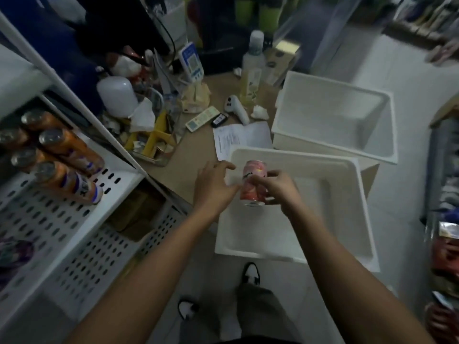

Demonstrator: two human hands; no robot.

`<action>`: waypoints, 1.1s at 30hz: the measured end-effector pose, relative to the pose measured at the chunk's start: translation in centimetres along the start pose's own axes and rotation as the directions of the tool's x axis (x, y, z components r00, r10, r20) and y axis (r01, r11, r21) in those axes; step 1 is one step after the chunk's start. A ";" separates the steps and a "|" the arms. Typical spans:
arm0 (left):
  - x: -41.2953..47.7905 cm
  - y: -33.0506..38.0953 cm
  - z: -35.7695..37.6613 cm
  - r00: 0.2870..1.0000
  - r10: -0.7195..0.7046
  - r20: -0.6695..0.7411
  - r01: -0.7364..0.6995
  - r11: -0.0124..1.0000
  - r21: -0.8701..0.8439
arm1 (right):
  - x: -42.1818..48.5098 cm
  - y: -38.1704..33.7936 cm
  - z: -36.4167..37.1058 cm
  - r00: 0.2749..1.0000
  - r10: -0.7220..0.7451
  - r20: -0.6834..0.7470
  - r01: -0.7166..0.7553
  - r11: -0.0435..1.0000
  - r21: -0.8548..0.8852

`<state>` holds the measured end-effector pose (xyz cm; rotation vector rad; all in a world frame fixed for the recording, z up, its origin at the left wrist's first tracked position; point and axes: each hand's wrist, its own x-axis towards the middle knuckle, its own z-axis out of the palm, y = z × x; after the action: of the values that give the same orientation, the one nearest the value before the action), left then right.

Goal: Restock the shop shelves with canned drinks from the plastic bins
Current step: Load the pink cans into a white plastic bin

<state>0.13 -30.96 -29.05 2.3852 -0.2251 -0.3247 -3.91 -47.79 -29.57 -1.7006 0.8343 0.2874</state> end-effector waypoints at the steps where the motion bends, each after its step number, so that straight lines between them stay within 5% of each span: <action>1: 0.2 -0.5 0.4 1.000 -0.025 -0.014 0.025 0.999 0.033 | 1.1 0.5 0.5 1.000 0.016 0.002 -0.016 1.000 -0.025; 16: 0.8 -2.5 0.5 0.998 -0.060 -0.008 0.058 0.978 -0.199 | 5.7 1.9 4.7 0.987 -0.041 -0.154 0.003 0.971 -0.237; 21: -0.1 -1.8 -2.4 0.993 -0.115 -0.033 0.099 0.943 -0.319 | 2.8 -0.9 3.8 0.948 -0.196 -0.252 0.191 0.981 -0.043; 24: -0.6 -1.0 -7.0 0.983 -0.096 -0.157 0.028 0.921 -0.389 | -0.2 -6.3 4.2 0.922 -0.364 -0.131 0.378 0.920 0.102; 28: -3.1 -0.1 -15.8 0.908 -0.084 -0.410 -0.136 0.868 -0.478 | -6.8 -15.3 7.5 0.758 -0.649 0.064 0.625 0.751 0.215; 33: -9.1 -0.5 -26.2 0.756 -0.096 -0.648 -0.282 0.845 -0.454 | -15.4 -22.1 13.2 0.510 -0.822 0.253 0.735 0.570 0.367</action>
<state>-0.79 -11.81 -9.06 1.7780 0.0716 0.4640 2.71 -27.91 -8.08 -1.5598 -0.2763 -0.0994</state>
